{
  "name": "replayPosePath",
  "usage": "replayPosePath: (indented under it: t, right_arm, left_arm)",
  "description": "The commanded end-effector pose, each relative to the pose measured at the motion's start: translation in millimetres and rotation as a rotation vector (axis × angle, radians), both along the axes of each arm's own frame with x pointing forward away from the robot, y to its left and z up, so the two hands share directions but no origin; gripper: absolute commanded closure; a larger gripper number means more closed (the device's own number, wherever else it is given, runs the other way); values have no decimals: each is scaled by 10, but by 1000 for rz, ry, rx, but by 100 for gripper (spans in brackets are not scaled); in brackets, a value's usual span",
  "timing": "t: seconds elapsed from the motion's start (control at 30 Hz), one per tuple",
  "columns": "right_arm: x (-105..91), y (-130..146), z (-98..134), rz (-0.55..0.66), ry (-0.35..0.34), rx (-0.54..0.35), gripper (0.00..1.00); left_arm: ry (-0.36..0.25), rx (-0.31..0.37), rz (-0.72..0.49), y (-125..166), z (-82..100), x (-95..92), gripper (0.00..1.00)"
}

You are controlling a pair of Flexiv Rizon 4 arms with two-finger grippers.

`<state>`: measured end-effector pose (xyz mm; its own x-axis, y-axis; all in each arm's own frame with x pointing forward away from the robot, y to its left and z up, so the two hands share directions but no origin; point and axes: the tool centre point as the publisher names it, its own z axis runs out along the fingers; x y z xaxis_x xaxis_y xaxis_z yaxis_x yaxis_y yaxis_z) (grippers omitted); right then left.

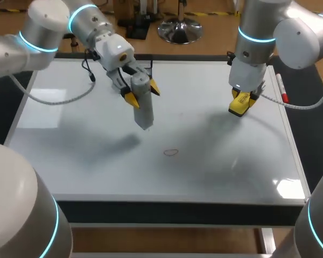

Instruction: Pick up the inspection probe, press it on each red-marked spot on the whiteboard one by one, put down the probe, pick up the eraser, and wipe off all the red marks.

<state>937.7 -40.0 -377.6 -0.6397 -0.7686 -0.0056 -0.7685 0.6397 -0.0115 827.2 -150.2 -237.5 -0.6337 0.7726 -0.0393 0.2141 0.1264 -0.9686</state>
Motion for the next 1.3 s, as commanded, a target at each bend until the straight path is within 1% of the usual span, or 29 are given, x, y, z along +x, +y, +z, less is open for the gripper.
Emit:
replayPosePath:
  t: [0.03,0.17,0.37,0.57,0.87,1.17,1.3]
  right_arm:
    - [5,-7,6,2,0,-2,100]
    - [5,-7,6,2,0,-2,100]
    - [5,-7,6,2,0,-2,100]
    - [5,-7,6,2,0,-2,100]
    - [5,-7,6,2,0,-2,100]
    - [5,-7,6,2,0,-2,100]
    - [5,-7,6,2,0,-2,100]
  left_arm:
    - [-25,24,-3,215,161,139,100]
    - [-34,35,-2,348,205,258,100]
    - [-33,46,6,593,187,434,100]
    - [-46,50,22,792,221,574,100]
    - [-37,51,60,1104,152,791,100]
    - [-15,61,106,1378,69,939,100]
    - [-13,59,119,1441,76,953,100]
